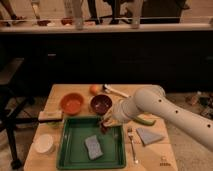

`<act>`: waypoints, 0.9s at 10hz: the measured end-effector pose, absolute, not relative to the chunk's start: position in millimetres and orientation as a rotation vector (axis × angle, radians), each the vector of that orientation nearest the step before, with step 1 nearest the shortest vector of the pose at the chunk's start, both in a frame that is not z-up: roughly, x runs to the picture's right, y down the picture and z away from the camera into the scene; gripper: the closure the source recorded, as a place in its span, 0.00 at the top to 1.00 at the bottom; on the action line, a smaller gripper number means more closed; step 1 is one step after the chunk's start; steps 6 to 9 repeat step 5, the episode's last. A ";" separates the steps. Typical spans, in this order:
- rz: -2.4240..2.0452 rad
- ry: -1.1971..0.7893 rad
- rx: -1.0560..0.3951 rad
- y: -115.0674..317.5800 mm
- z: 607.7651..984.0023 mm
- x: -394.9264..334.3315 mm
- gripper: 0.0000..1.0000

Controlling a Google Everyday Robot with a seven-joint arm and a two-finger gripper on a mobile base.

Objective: Place grapes in tray

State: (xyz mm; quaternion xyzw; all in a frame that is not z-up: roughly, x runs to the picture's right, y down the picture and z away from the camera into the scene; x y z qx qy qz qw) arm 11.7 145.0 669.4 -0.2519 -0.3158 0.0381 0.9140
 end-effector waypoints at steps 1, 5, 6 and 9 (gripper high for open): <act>0.079 -0.650 -0.519 145.0 669.4 11.8 0.76; 0.080 -0.650 -0.518 144.9 669.3 12.3 0.80; 0.080 -0.650 -0.518 144.9 669.3 12.3 0.80; 0.080 -0.650 -0.518 144.9 669.3 12.3 0.80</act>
